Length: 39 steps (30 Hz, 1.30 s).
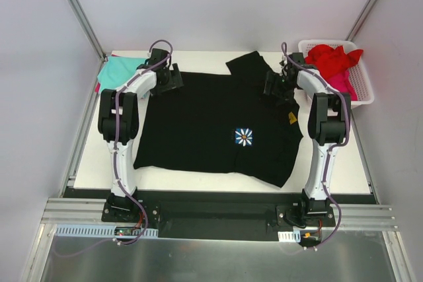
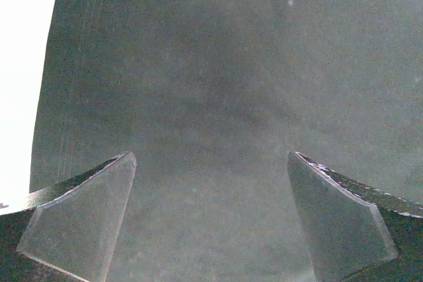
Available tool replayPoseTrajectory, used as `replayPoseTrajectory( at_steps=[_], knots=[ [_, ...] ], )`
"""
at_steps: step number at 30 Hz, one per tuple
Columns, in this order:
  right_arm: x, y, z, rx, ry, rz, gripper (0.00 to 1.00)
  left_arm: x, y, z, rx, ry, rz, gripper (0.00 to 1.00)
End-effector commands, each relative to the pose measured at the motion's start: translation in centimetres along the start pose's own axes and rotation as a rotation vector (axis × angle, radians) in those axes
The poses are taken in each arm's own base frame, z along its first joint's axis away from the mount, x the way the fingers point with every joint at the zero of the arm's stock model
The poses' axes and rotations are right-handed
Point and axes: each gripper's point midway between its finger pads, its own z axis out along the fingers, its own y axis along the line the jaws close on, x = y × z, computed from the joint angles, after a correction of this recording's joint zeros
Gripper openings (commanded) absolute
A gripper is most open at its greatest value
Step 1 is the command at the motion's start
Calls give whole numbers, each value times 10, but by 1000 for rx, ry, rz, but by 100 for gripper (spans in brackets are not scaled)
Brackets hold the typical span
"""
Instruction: Fold and stack the t-shirts
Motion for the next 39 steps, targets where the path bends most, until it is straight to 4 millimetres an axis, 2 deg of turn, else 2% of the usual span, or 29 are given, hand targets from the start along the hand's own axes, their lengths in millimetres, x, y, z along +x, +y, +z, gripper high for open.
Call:
replayPoseTrajectory(
  at_steps=[1,2,3,9,16,25,36,37,39],
  knots=[
    [-15,1,-7,-32,-16,12,88,-20,-7,10,36,-25,-17,99],
    [-18,0,-9,-29,-25,10,88,-18,-6,18,38,-11,-24,99],
    [-19,-1,-8,-29,-26,12,89,-25,-7,19,44,-23,-28,99],
    [-23,-9,-7,-19,-30,25,89,-21,4,34,17,-4,-46,99],
    [-31,-13,-2,-10,-36,57,89,-14,22,37,-16,9,-66,99],
    [-41,-17,11,-34,-25,79,89,-24,18,29,6,-10,-87,99],
    [-78,-10,17,-112,-69,81,93,-41,15,29,24,-44,-100,99],
    [-80,-19,18,-108,-71,97,93,-42,15,31,25,-45,-99,99],
    [-84,-24,18,-110,-77,105,93,-44,15,35,28,-46,-103,99]
  ],
)
